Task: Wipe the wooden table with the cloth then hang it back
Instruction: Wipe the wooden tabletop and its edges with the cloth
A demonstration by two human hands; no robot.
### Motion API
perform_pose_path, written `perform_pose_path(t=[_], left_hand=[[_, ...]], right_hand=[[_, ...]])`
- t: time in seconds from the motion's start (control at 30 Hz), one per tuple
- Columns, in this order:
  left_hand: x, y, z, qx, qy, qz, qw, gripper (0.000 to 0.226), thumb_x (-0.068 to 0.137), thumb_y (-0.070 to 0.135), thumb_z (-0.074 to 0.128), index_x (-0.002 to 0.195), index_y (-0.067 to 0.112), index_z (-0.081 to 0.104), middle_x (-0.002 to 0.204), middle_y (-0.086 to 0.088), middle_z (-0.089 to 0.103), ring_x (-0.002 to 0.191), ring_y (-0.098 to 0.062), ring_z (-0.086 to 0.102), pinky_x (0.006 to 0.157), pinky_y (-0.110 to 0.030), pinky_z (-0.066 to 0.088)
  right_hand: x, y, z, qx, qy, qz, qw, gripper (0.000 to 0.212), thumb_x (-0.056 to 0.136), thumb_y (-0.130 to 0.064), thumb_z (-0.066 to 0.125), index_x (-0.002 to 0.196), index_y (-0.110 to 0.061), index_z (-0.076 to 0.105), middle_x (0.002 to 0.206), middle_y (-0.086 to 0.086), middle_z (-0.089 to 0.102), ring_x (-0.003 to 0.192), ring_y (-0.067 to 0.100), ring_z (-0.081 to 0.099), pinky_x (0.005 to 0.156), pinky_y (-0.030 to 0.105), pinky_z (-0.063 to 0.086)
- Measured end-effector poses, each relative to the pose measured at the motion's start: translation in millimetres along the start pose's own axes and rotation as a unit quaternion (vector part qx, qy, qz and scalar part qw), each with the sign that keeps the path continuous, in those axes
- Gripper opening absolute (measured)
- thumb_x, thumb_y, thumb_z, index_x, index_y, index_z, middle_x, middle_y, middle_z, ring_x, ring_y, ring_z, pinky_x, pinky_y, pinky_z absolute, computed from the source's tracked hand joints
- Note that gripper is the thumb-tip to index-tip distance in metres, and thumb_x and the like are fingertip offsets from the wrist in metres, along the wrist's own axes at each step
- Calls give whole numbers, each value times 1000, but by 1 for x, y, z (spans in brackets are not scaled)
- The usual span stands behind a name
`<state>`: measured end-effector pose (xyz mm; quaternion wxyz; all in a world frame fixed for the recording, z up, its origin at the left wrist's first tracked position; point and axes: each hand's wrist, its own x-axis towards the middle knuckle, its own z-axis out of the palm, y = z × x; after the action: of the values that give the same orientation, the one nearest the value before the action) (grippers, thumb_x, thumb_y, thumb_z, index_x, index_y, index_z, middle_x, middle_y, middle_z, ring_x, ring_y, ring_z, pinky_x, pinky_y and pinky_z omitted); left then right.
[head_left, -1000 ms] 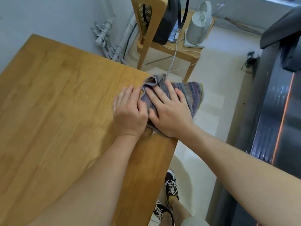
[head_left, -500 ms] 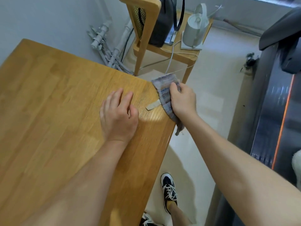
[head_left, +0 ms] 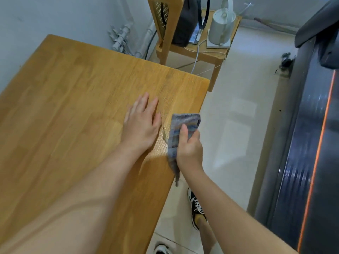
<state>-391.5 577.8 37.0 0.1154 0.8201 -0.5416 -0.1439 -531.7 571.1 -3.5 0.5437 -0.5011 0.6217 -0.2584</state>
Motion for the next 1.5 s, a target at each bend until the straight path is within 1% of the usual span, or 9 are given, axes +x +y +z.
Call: perform_pose_path(t=[0.17, 0.3, 0.43, 0.6, 0.77, 0.9, 1.07, 1.23, 1.5], left_hand=[[-59, -14, 9, 70, -7, 57, 996, 56, 99, 44, 24, 152, 26, 21, 161, 1, 13, 148, -17, 7, 120, -42, 9], [-69, -22, 16, 91, 20, 66, 993, 55, 98, 42, 30, 150, 24, 28, 159, 0, 22, 147, -16, 15, 119, -42, 13], [-68, -20, 17, 72, 28, 54, 996, 55, 97, 41, 30, 150, 26, 29, 159, 2, 21, 147, -14, 13, 119, -40, 8], [-68, -21, 17, 53, 32, 59, 996, 53, 99, 41, 30, 149, 25, 30, 159, 1, 21, 147, -15, 13, 118, -40, 6], [-82, -29, 10, 23, -9, 74, 997, 50, 101, 36, 30, 150, 26, 26, 161, 3, 15, 148, -14, 7, 119, -38, 3], [-149, -64, 5, 66, -23, 102, 992, 57, 95, 51, 16, 150, 35, 22, 161, 5, 13, 148, -14, 7, 118, -42, 9], [-199, -94, 3, 105, -14, 88, 990, 57, 97, 55, 11, 152, 38, 10, 162, 7, 5, 148, -10, -4, 119, -39, 1], [-196, -93, 3, 101, 0, 89, 991, 55, 97, 51, 18, 151, 37, 17, 161, 5, 11, 148, -12, 3, 117, -39, 3], [-196, -92, 6, 105, 15, 89, 990, 52, 98, 47, 26, 149, 35, 26, 159, 2, 20, 147, -16, 14, 116, -44, 13]], right_hand=[[4, -7, 1, -29, -5, 12, 1000, 43, 98, -55, 36, 116, -16, 43, 119, 10, 60, 109, 30, 58, 95, 46, 47], [76, -53, -3, -5, 73, 41, 996, 54, 100, -48, 39, 134, -7, 41, 130, 14, 58, 119, 34, 56, 95, 38, 44], [107, -69, -5, -16, 105, 41, 994, 52, 102, -46, 36, 135, -7, 44, 133, 12, 57, 121, 31, 53, 84, 31, 37], [47, -29, 11, -25, 109, -26, 993, 56, 100, -43, 41, 143, -8, 34, 138, 17, 51, 125, 33, 50, 97, 37, 44], [-78, 20, 32, -59, 72, -38, 995, 69, 100, -46, 39, 154, -11, 12, 148, 18, 32, 132, 32, 39, 107, 42, 37], [-116, 33, 29, -125, 51, -67, 989, 67, 102, -41, 38, 153, -6, 13, 145, 19, 29, 122, 33, 44, 90, 29, 36], [-72, 5, 24, -148, 66, 11, 987, 60, 102, -45, 37, 141, 1, 30, 141, 23, 39, 123, 39, 46, 97, 44, 42], [-51, -6, 34, -112, 135, 27, 984, 48, 104, -41, 29, 133, -4, 41, 132, 17, 52, 117, 35, 52, 87, 36, 39], [-213, 69, 59, -92, 74, -86, 989, 61, 102, -31, 39, 153, -10, 12, 133, 17, 37, 114, 28, 45, 95, 33, 41]])
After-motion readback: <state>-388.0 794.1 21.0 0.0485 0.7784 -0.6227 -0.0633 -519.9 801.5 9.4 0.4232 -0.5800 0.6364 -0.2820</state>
